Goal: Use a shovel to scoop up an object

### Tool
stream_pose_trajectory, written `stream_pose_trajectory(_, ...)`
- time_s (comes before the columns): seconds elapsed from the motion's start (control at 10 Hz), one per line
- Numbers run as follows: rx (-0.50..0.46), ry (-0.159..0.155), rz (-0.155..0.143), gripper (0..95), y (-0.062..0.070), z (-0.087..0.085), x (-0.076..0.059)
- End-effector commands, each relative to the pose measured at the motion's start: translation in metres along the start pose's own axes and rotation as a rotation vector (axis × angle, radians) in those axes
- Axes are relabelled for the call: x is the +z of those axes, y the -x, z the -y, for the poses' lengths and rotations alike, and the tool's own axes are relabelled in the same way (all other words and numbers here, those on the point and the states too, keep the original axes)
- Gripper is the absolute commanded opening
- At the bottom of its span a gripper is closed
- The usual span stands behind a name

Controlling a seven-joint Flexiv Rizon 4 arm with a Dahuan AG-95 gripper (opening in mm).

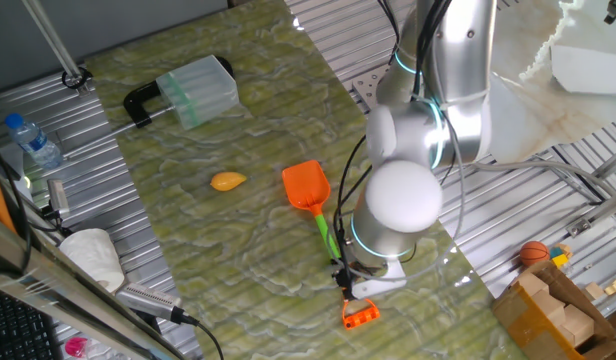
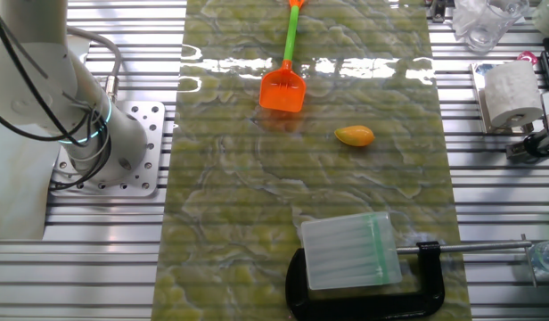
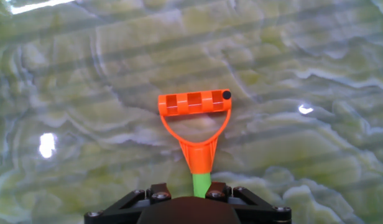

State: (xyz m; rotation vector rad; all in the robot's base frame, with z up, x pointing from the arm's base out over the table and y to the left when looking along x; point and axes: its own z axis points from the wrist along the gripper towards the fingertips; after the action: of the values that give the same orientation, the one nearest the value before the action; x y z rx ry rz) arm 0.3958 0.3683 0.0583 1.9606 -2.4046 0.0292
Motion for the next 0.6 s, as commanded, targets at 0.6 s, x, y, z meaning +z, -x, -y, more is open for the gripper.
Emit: stream_pose_trajectory(0.6,-0.007,0.034,-0.029,38.0,-0.012,-0.007,0.005)
